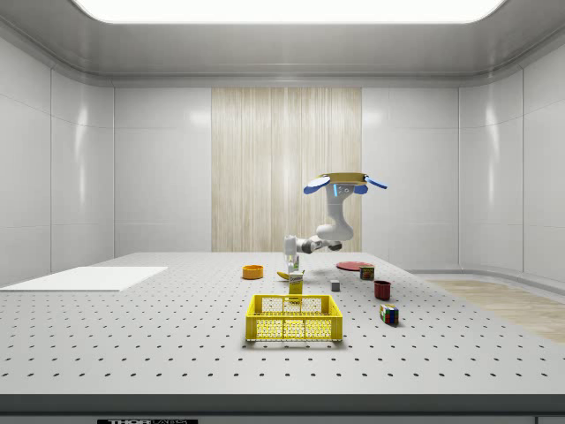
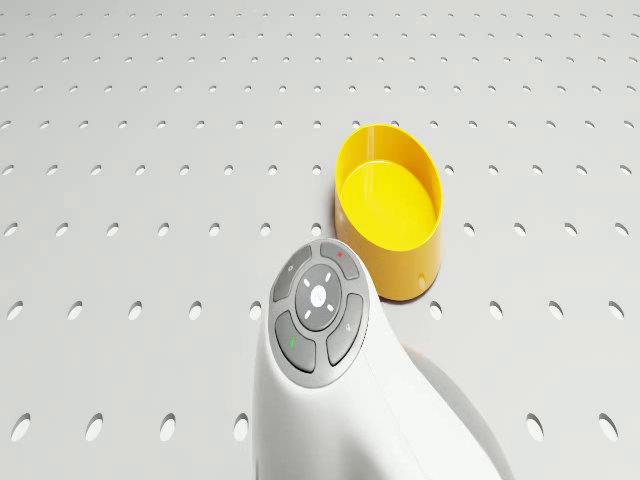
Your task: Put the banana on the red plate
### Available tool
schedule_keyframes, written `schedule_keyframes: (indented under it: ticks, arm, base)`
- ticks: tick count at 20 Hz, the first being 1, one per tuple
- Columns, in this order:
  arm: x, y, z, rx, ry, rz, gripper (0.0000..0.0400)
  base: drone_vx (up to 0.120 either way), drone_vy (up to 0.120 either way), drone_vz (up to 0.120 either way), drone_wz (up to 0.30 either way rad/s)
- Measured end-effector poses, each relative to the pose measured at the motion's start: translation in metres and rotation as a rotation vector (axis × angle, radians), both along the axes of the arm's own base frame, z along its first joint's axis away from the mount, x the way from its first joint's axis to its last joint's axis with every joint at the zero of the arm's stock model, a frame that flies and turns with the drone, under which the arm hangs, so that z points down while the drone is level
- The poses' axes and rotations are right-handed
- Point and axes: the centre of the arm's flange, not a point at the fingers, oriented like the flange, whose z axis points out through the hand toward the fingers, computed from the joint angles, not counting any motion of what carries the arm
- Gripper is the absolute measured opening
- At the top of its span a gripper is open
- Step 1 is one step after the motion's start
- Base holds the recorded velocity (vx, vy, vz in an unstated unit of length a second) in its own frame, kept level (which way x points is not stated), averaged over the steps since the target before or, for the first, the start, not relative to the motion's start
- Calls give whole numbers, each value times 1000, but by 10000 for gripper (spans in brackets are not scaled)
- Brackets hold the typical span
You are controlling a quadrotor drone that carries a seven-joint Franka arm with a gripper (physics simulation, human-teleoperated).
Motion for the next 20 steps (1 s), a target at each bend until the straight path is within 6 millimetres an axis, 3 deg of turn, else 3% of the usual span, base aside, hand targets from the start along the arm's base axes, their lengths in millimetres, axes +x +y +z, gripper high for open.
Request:
schedule_keyframes:
  ticks: [3, 7, 13, 20]
  arm:
    - [0, 0, 3, 0, 0, 0, 259]
    - [0, 0, 4, 0, 0, 0, 192]
    - [0, 0, 3, -4, 1, 19, 189]
    - [0, 0, -22, -6, 2, 17, 192]
  base:
    - [0, 0, 0, 0]
    - [0, 0, 0, 0]
    - [0, 0, 0, 0]
    - [0, 0, 23, 0]
